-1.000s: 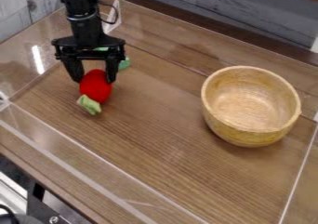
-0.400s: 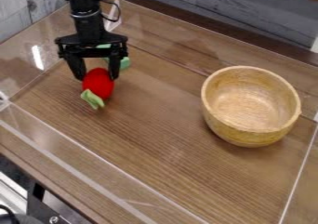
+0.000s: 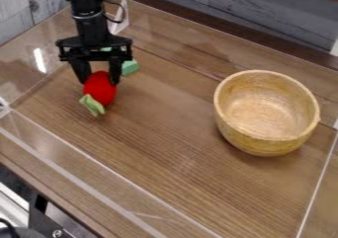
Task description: Move the red object to the right side of the table
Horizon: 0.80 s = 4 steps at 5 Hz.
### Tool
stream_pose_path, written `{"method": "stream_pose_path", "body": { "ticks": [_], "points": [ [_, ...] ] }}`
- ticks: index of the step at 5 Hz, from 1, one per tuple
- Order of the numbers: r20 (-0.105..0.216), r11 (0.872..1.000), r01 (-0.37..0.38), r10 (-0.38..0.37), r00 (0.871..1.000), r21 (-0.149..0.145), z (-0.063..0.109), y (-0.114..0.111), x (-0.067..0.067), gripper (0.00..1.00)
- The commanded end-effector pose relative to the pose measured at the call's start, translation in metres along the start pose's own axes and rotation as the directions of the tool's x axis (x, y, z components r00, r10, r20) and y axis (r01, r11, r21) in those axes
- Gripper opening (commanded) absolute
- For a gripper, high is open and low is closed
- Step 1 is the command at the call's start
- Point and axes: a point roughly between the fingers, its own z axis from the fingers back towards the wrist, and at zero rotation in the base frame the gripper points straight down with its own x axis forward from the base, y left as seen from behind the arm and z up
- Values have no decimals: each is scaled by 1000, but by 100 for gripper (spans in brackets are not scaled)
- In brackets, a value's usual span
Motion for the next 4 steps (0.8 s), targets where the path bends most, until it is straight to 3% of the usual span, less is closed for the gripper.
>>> {"method": "stream_pose_path", "body": {
  "ticks": [1, 2, 3, 4],
  "points": [
    [66, 999, 39, -39, 997, -5, 25, 8, 17, 0],
    [90, 987, 159, -156, 984, -25, 41, -11, 11, 0],
    [115, 965, 261, -256, 960, -36, 53, -30, 5, 0],
    [132, 956, 290, -282, 950, -41, 59, -46, -9, 0]
  ]
}}
